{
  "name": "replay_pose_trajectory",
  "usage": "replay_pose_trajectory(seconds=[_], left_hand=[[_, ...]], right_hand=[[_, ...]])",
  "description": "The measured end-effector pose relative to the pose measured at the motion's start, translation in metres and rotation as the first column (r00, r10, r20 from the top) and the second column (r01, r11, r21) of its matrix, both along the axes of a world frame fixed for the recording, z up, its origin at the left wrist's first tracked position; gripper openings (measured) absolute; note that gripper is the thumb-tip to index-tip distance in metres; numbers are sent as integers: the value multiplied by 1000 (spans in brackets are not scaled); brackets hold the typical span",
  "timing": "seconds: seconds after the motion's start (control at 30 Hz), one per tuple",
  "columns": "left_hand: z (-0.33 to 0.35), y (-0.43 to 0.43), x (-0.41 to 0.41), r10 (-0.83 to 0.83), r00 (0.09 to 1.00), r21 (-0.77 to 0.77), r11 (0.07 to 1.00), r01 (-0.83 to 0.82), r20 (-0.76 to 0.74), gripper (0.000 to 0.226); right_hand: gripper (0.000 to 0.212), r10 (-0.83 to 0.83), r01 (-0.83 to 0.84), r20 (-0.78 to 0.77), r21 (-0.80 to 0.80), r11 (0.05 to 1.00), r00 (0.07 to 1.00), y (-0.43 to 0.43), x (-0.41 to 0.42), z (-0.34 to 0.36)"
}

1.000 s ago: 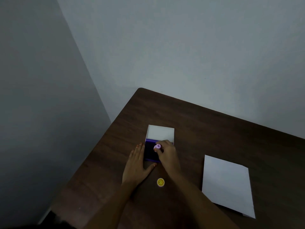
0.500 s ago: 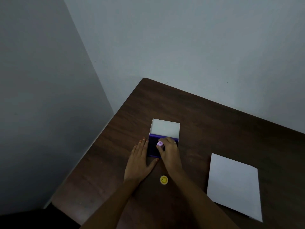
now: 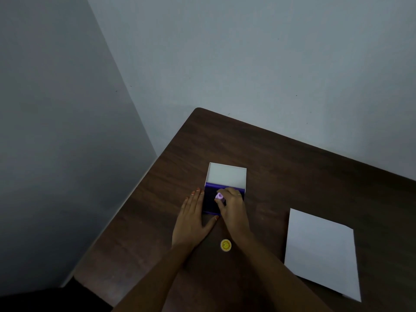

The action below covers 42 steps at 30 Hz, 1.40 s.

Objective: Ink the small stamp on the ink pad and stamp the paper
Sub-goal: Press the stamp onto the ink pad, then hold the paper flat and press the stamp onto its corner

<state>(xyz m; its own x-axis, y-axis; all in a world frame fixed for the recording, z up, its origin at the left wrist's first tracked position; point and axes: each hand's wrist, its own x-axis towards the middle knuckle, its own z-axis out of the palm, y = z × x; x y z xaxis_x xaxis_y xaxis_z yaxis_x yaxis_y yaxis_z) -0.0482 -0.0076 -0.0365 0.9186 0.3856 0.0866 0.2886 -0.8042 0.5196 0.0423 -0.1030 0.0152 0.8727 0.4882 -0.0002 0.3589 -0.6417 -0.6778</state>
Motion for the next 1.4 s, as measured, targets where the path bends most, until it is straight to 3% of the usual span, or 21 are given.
replay_pose_trajectory(seconds=[0.27, 0.37, 0.43, 0.47, 0.5, 0.57, 0.6, 0.67, 0.93, 1.1, 1.17, 1.27, 1.4], left_hand=[[-5, 3, -4, 9, 1000, -5, 1000, -9, -18, 78], [-4, 2, -4, 11, 1000, -3, 1000, -11, 1, 78], [-4, 2, -4, 13, 1000, 1, 1000, -13, 8, 78], [-4, 2, -3, 12, 1000, 1, 1000, -12, 6, 78], [-4, 2, -3, 11, 1000, -3, 1000, -11, 1, 78], [-5, 3, -3, 10, 1000, -9, 1000, -10, -4, 79], [-5, 3, -3, 9, 1000, -7, 1000, -9, -7, 79], [-5, 3, -3, 9, 1000, -7, 1000, -9, -13, 80], [1, 2, -4, 12, 1000, -54, 998, -13, -15, 79], [16, -2, 0, 119, 993, -258, 960, -113, 6, 65], [27, -10, 8, 141, 989, -234, 964, -125, 50, 57], [43, -39, 30, -25, 995, -109, 993, 35, 99, 52], [52, -108, 57, -274, 956, -146, 947, 288, 109, 47]], right_hand=[[15, 58, -57, -84, 14, 998, 995, 3, 8, 2], [16, -86, 107, -140, 151, 983, 986, 0, 8, 9], [12, -207, 293, -301, 278, 915, 931, -4, 11, 16], [11, -232, 404, -458, 325, 855, 858, -5, 12, 19], [12, -199, 541, -662, 362, 759, 722, -7, 15, 22], [14, 89, 809, -942, 324, 491, 324, -11, 19, 31], [11, 231, 883, -956, 260, 390, 179, -14, 21, 34], [8, 367, 927, -928, 189, 325, 60, -21, 20, 38], [12, 477, 923, -877, 224, 313, 51, -36, 16, 42], [10, 404, 916, -904, 271, 297, 136, -56, 16, 47], [10, 375, 918, -911, 286, 274, 172, -70, 18, 50], [9, 339, 935, -914, 299, 190, 223, -98, 22, 51], [12, 301, 948, -912, 312, 64, 280, -142, 28, 54]])
